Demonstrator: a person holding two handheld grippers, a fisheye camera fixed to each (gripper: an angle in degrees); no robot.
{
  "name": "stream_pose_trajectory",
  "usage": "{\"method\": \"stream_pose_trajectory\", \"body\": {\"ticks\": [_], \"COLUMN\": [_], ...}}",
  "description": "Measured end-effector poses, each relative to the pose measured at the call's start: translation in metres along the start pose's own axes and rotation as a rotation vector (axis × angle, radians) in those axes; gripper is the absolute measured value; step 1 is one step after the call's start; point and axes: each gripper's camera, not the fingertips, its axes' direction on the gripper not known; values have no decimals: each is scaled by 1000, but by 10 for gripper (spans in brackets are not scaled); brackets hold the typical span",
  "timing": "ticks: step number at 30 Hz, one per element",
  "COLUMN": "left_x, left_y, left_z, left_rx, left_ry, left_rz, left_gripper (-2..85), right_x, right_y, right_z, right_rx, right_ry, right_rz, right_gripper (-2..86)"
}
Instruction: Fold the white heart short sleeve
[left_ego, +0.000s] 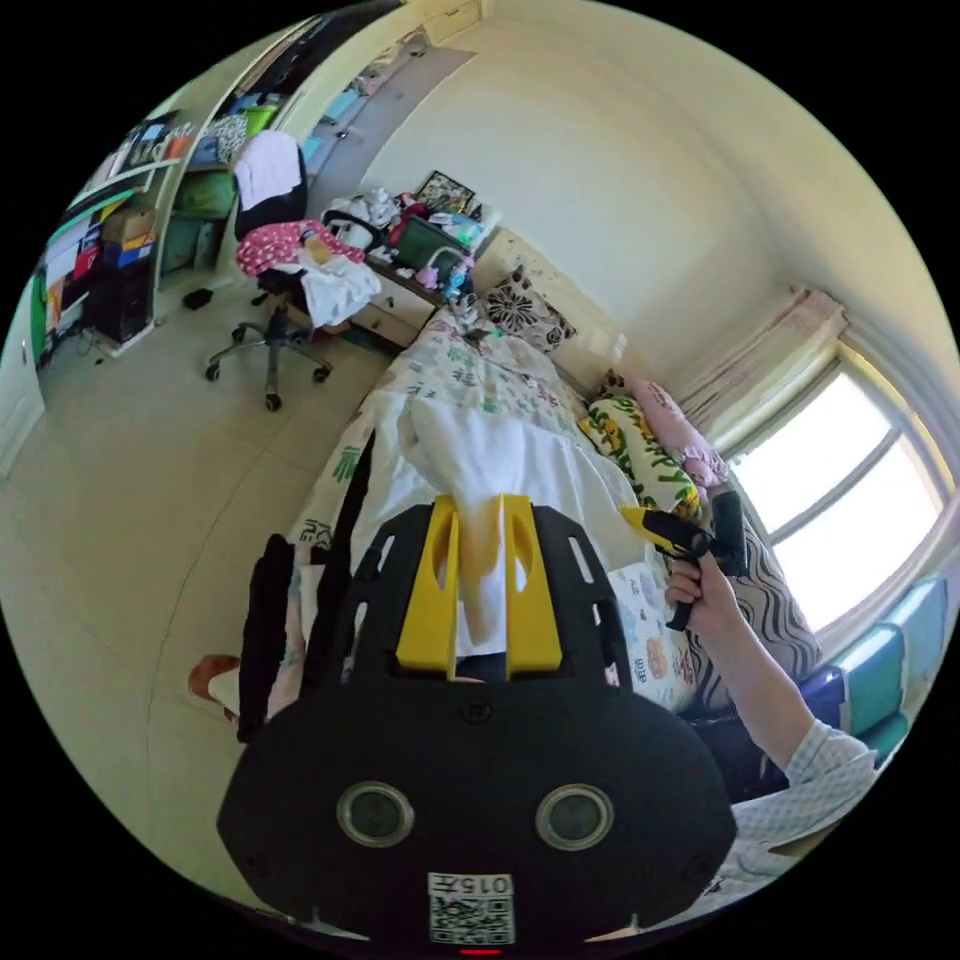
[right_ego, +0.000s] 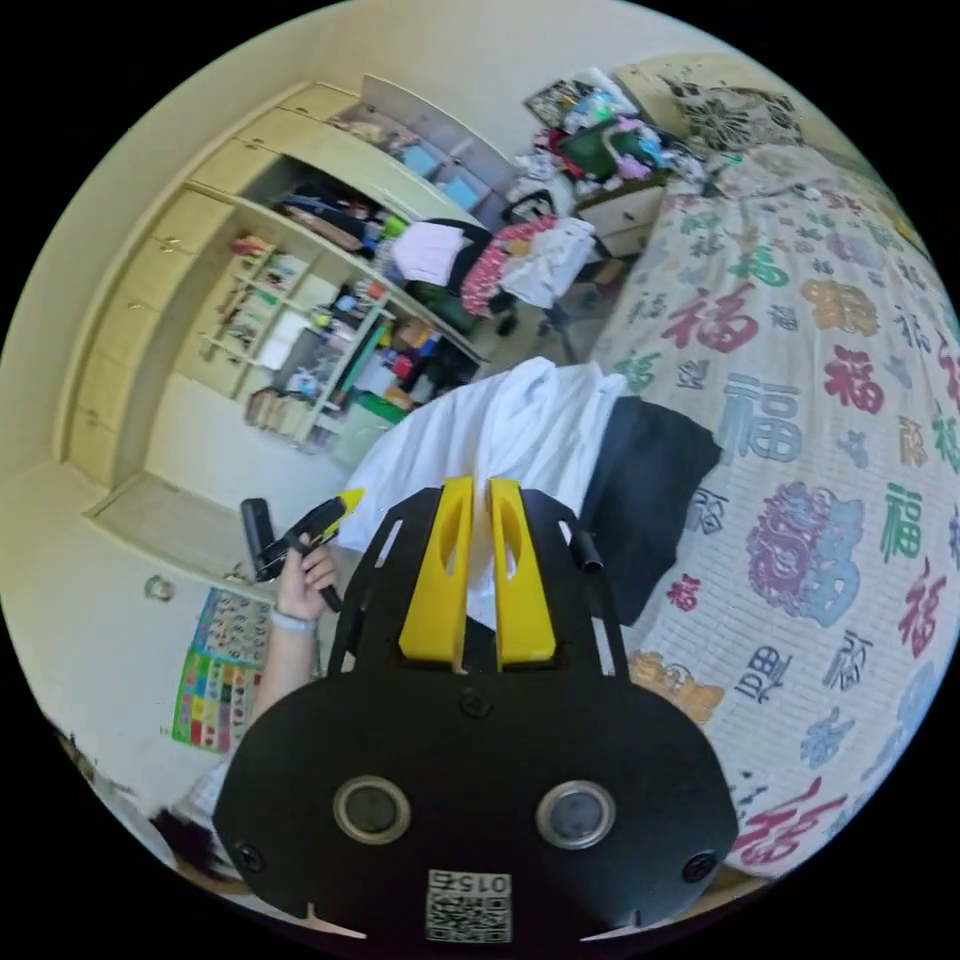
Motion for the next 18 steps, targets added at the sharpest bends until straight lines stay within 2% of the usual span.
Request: {"method": "stream_pose_trajectory", "body": {"ticks": [1,4,7,10,15,18], "left_x": [-8,-22,-42,-58,-51,-32], "left_y": [12,65,121,145,149,171], "left_z": [-3,-24,-39,-41,-46,-48], "left_rx": [-10,18,88,138,131,149], "left_ry": [-14,-63,81,183,125,78], "left_rz": [-2,13,-87,-189,-199,-182], "left_gripper": [96,95,95,95,99,94], "right_x": [3,2,2,-3,-21,-59], "right_y": [2,20,46,74,103,122], "right_z": [18,58,107,157,224,280], "right_rx": [-6,-65,-191,-243,-247,-329], "right_ry": [36,-78,-106,-86,-122,60], "right_rz": [22,-117,-217,-267,-316,-472], "right_gripper": [18,26,55,62,71,89]}}
